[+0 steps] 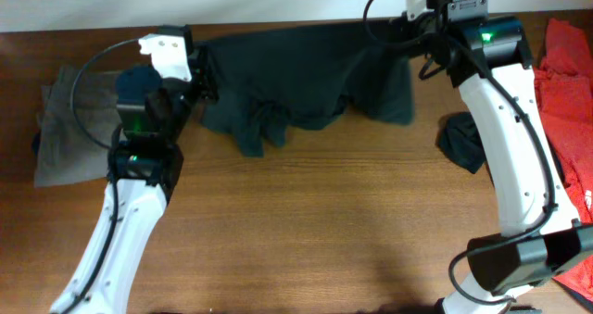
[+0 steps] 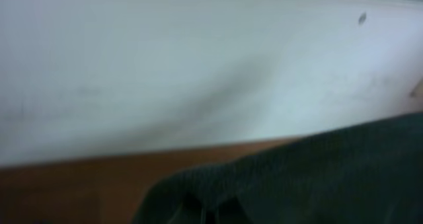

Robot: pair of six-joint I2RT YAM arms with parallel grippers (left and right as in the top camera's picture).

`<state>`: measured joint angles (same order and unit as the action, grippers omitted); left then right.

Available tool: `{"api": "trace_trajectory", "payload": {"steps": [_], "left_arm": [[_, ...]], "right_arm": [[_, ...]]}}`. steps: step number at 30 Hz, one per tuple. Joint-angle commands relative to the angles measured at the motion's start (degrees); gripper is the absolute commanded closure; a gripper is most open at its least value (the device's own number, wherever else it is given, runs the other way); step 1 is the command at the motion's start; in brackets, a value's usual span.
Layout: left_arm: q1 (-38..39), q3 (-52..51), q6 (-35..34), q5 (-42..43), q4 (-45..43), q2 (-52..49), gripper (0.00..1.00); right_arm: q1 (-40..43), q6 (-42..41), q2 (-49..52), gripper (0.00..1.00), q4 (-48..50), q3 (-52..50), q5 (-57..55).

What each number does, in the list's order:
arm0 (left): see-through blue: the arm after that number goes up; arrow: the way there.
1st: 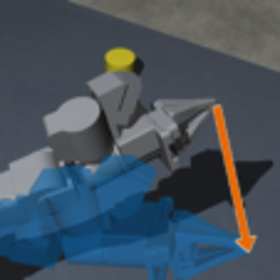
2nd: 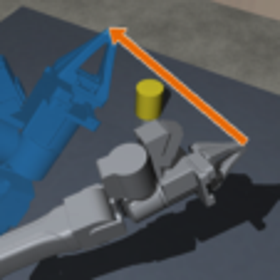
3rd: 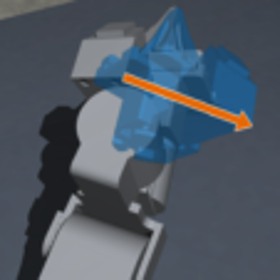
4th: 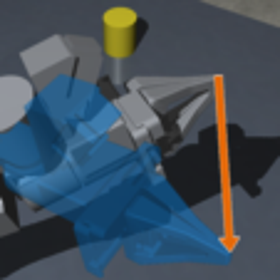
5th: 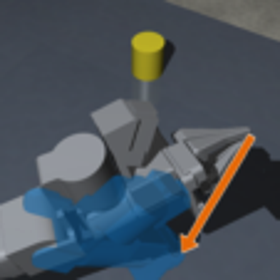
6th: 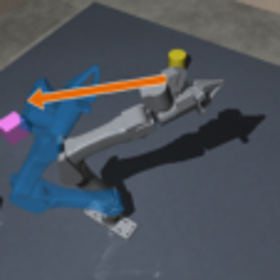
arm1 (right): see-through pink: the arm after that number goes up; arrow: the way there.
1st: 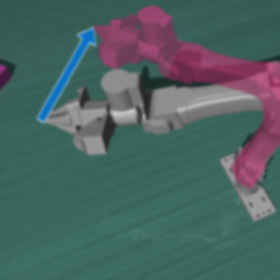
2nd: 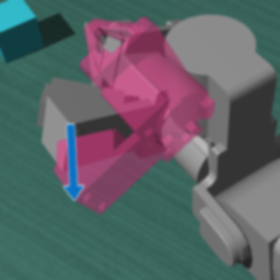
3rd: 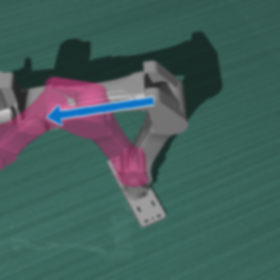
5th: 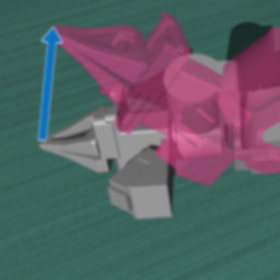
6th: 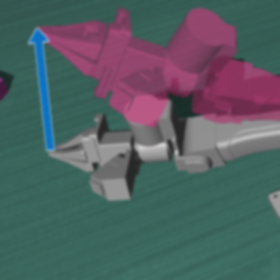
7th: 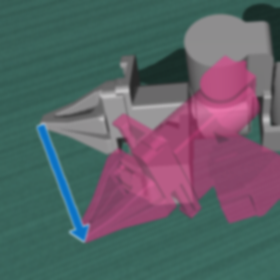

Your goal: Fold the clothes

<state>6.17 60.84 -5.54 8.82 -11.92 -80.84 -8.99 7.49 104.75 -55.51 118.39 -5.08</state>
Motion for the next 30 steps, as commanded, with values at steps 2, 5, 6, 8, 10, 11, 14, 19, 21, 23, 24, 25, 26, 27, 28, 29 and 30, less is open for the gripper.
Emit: {"api": "trace_trajectory", "payload": {"steps": [2,5,6,8,10,11,14,19,21,23,24,25,26,27,28,29,30], "left_arm": [[-4.85,5.14,2.58,-15.74,-1.51,-2.21,1.00],[-6.19,10.51,2.60,-15.69,1.66,-2.21,1.00],[-6.43,12.13,2.60,-15.26,3.98,-2.21,1.00],[-6.38,14.51,2.58,-11.85,10.34,-2.19,1.00],[-5.90,15.65,2.58,-5.42,18.40,-2.19,1.00],[-5.51,15.72,2.58,-2.10,22.45,-2.19,1.00],[-3.98,15.69,2.58,3.67,37.44,-2.32,0.99],[-1.90,15.21,2.56,3.65,61.37,-3.56,0.98],[-1.44,14.62,2.58,3.65,68.11,-4.44,0.98],[-1.20,14.12,2.58,3.65,73.16,-5.33,0.98],[-1.18,14.10,2.60,3.65,75.19,-5.81,0.98],[-1.18,14.10,2.58,3.65,76.78,-6.32,0.98],[-1.18,14.10,2.58,3.67,78.14,-6.69,0.94],[-1.18,14.10,2.58,3.67,79.52,-7.13,0.76],[-1.18,14.10,2.60,3.65,81.09,-7.39,0.54],[-1.18,14.10,2.60,3.65,82.71,-7.58,0.41],[-1.18,14.10,2.60,3.65,83.27,-7.58,0.41]], "right_arm": [[9.40,-5.49,-0.28,0.97,1.97,2.95,-14.95],[10.14,-5.16,-0.79,0.96,0.79,6.56,-14.58],[10.14,-4.26,-0.79,0.96,-0.17,7.02,-14.16],[10.14,-3.45,-0.79,0.96,-3.26,7.08,-12.13],[10.14,-3.48,-0.33,0.96,-8.28,6.82,-9.27],[10.14,-3.48,-0.04,0.96,-10.86,6.47,-7.80],[10.14,-3.48,0.81,0.96,-19.50,4.57,-4.48],[10.14,-3.45,1.51,0.95,-29.29,-2.51,-2.38],[10.14,-3.48,1.51,0.91,-31.12,-6.88,-1.31],[10.14,-3.48,1.51,0.82,-31.61,-11.26,-0.44],[10.14,-3.48,1.51,0.82,-31.74,-13.11,-0.48],[10.14,-3.48,1.51,0.82,-31.74,-14.93,-0.46],[10.14,-3.48,1.51,0.82,-31.58,-16.96,-0.48],[10.16,-3.48,1.51,0.82,-31.41,-18.64,-0.50],[10.14,-3.50,1.51,0.82,-31.06,-19.89,-0.48],[10.14,-3.52,1.51,0.82,-30.56,-21.27,-0.46],[10.14,-3.52,1.51,0.82,-30.34,-21.57,-0.44]]}}
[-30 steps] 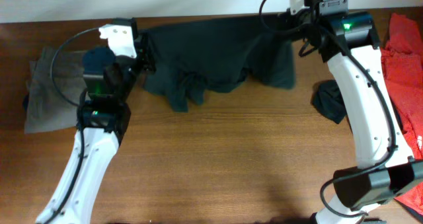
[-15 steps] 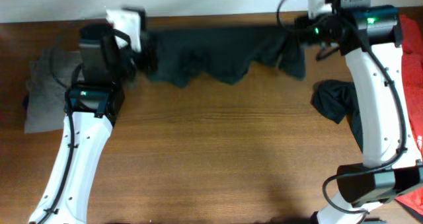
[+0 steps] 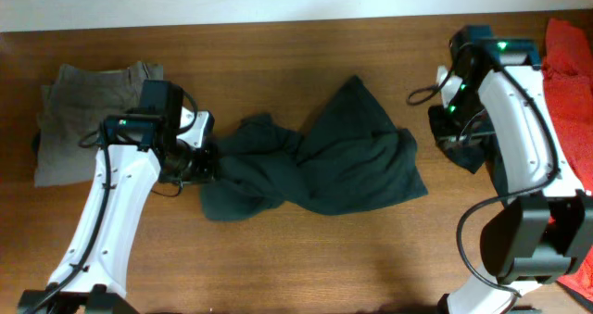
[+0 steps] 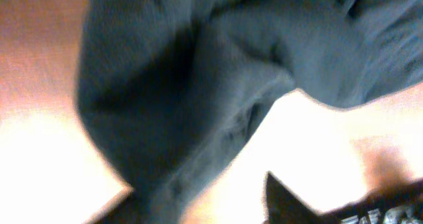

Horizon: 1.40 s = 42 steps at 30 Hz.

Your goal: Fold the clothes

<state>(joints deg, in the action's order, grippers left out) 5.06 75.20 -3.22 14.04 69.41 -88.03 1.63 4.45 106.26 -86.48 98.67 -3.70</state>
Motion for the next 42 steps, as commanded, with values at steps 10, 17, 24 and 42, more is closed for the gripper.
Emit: {"api": "trace_trajectory", "payload": {"steps": [10,17,24,42], "left_arm": [[-0.07,-0.26,0.31,-0.42,3.37,-0.39,0.44],[-0.07,-0.26,0.26,-2.45,1.73,-0.39,0.13],[-0.07,-0.26,0.26,-2.45,-1.03,-0.42,0.13],[-0.07,-0.26,0.26,-2.43,-1.88,-0.42,0.13]], "right_arm": [[-0.48,-0.44,-0.02,0.78,7.87,-1.88,4.87],[-0.48,-0.48,0.00,0.68,5.35,-5.73,6.73],[-0.48,-3.32,0.00,0.63,9.73,-17.49,6.75],[-0.48,-6.69,0.00,0.53,31.91,-34.56,10.03]]}}
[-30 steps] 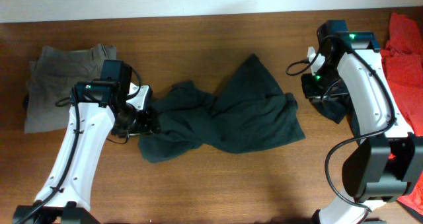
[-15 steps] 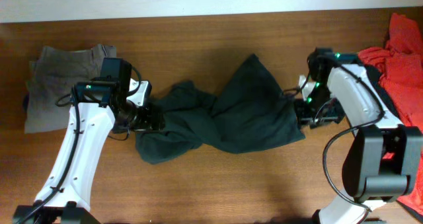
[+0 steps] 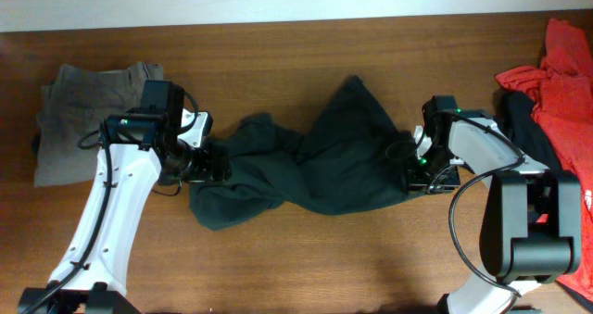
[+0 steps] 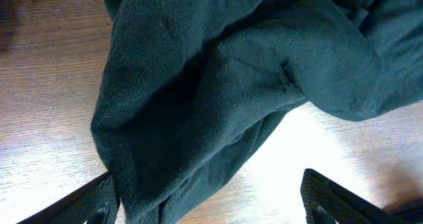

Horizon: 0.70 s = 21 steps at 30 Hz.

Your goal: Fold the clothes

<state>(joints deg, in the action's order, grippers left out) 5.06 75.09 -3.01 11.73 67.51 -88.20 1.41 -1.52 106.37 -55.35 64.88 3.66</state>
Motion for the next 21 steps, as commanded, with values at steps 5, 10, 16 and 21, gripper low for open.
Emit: {"api": "trace_trajectory", "payload": {"steps": [5,10,16,21], "left_arm": [[-0.07,-0.15,0.04,-0.11,0.00,-0.24,0.13],[-0.07,-0.15,0.07,-0.11,-0.94,-0.22,0.13],[-0.04,0.37,0.07,2.91,-5.27,-0.17,0.23],[0.85,0.72,0.07,11.58,-9.70,-0.17,0.25]], "right_arm": [[-0.26,-0.68,-0.13,0.96,0.04,-0.85,4.94],[-0.26,0.04,-0.94,0.96,-5.16,2.49,10.80],[-0.37,0.85,-6.05,0.96,-14.21,20.76,12.68],[-0.37,0.70,-7.72,0.96,-18.80,43.60,12.66]]}}
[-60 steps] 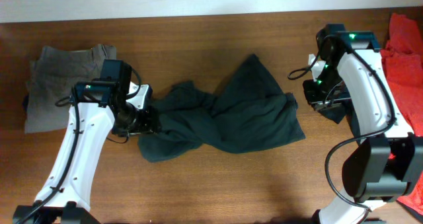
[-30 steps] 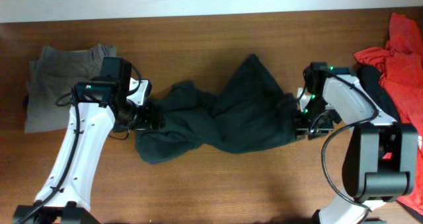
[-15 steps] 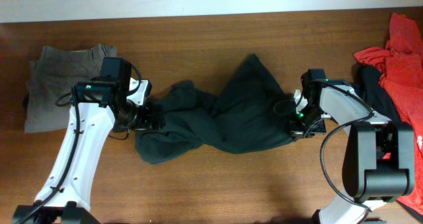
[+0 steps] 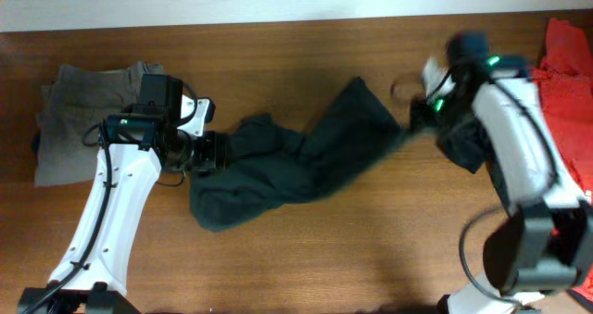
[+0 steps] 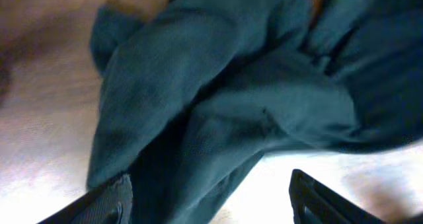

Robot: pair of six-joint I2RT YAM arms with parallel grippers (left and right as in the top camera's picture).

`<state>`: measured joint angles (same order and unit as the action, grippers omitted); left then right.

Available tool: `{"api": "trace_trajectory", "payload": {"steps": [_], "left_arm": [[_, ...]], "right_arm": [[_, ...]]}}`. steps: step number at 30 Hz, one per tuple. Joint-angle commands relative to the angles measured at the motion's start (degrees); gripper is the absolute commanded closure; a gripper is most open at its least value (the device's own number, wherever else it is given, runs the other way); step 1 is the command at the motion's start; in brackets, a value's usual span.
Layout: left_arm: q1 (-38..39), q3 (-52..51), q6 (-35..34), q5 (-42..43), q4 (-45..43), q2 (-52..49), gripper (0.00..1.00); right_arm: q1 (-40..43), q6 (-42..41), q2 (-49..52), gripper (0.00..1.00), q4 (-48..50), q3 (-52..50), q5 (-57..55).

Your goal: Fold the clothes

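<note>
A dark green garment [image 4: 306,161] lies crumpled across the middle of the table. Its right end tapers to a stretched point at my right gripper [image 4: 412,127], which is blurred and looks shut on that corner. My left gripper [image 4: 218,150] is at the garment's left end. In the left wrist view the left gripper [image 5: 210,187] is open, its fingers [image 5: 115,196] wide apart, with a fold of the garment [image 5: 218,98] lying between them on the wood.
A folded grey-olive pile [image 4: 79,119] sits at the left edge behind my left arm. Red clothes [image 4: 565,69] lie at the far right. A small dark garment [image 4: 463,147] lies under my right arm. The table's front half is bare wood [image 4: 324,258].
My right gripper has gone from the garment's lower right corner to a spot further back, and the garment's right side now stretches after it. My left gripper has stayed open, shifted slightly.
First the garment hung spread between both grippers at the back of the table. Then it lay crumpled mid-table, with the left gripper at its left end and the right arm away. Later the right gripper reached its right corner; now that corner is drawn back.
</note>
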<state>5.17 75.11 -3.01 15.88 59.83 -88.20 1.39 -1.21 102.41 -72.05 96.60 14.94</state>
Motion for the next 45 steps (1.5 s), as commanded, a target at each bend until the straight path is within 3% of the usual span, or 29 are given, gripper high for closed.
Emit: {"api": "trace_trajectory", "payload": {"steps": [1,4,10,14,20,26,31,38,45], "left_arm": [[1.27,0.70,0.07,8.85,-2.86,-0.17,0.25],[4.20,0.70,0.11,11.93,-5.79,-0.17,0.25],[12.92,0.70,1.40,12.02,-13.05,-0.17,0.25],[17.86,0.70,1.40,6.73,-14.27,-0.17,0.25],[21.92,0.70,1.40,2.73,-13.90,-0.17,0.25],[23.17,0.70,1.38,1.44,-9.62,-0.17,0.25],[23.17,0.68,1.36,-8.94,-4.35,-0.20,0.25],[23.17,0.59,-0.02,-10.73,-2.51,-0.81,0.25],[23.17,-0.24,-2.49,-11.63,-2.71,-8.13,0.28]], "right_arm": [[-0.35,-0.02,-3.72,0.96,-2.67,15.34,1.36],[-0.35,-1.27,-3.72,0.96,-3.89,22.84,1.36],[-0.35,-1.25,-3.72,0.96,-4.15,24.39,0.79],[-0.17,-1.95,-3.72,0.96,-1.88,24.39,-3.76],[0.68,-10.34,-3.72,0.96,3.96,24.52,-11.39],[1.03,-19.19,-3.69,0.96,6.45,24.52,-28.98],[1.51,-21.18,-3.69,0.96,2.73,24.50,-40.98],[1.77,-21.77,-3.41,0.96,-3.52,24.48,-42.62],[1.75,-21.79,-2.49,0.96,-6.82,24.48,-41.94]]}}
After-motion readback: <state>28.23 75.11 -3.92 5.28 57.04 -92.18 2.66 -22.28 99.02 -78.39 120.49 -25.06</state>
